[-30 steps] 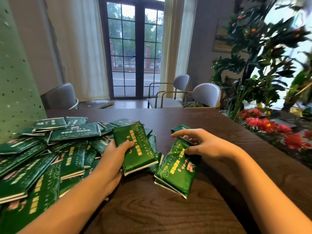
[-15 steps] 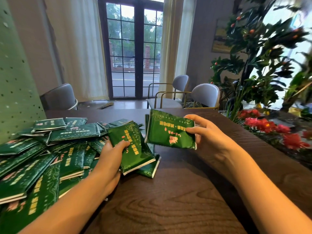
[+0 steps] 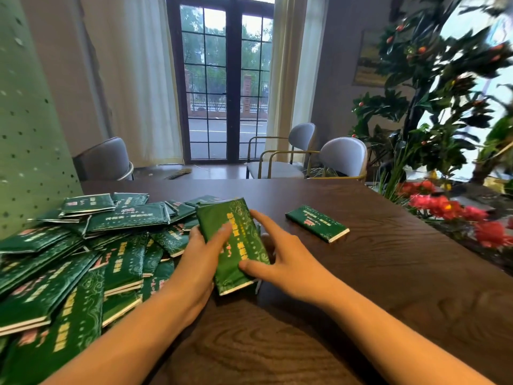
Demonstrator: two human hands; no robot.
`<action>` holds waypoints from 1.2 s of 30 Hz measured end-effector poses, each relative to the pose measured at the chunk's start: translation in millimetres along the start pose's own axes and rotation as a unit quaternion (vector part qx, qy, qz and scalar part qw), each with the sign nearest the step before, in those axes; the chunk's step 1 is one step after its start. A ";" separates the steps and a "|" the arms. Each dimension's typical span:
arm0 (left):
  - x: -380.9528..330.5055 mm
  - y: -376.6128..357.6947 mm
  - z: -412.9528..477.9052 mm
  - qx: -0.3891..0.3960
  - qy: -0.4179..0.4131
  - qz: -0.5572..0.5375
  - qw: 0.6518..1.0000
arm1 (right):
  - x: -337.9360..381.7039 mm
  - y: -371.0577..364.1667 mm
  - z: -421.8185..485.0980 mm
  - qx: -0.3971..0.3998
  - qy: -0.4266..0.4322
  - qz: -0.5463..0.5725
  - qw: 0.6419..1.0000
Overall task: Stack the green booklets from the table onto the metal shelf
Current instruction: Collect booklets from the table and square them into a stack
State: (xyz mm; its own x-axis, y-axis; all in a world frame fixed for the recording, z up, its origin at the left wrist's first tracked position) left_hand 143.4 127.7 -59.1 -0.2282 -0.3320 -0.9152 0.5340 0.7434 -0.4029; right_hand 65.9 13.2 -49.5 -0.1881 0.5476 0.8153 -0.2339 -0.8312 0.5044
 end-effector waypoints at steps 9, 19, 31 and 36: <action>1.4 8.0 3.6 -0.060 -0.001 0.021 0.998 | -32.1 48.8 10.0 -0.097 -0.047 -0.303 0.947; -5.4 13.2 5.9 -0.083 0.003 0.000 0.997 | -67.2 91.3 2.2 -0.097 -0.294 -0.391 0.867; -5.2 13.5 5.2 -0.079 0.006 0.000 0.997 | -64.5 89.5 -1.7 -0.125 -0.271 -0.362 0.883; -5.2 13.8 4.2 -0.074 0.012 0.000 0.997 | -66.2 88.0 -1.7 -0.074 -0.331 -0.418 0.843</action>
State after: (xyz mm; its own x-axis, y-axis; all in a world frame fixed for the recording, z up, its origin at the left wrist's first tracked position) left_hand 155.3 137.2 -59.8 -0.2491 -0.3191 -0.9144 0.4091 0.8211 -0.3980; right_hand 56.2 -96.0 -59.6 0.6634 0.7219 0.1969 -0.1458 -0.1334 0.9803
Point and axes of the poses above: each hand's wrist, its own z-axis towards the middle knuckle, its own y-axis out of the back of the hand, x = y × z, the point moved 3 cm from there along z, towards the middle knuckle, and after that the axes turned 4 degrees about x, right-handed, at the moved point
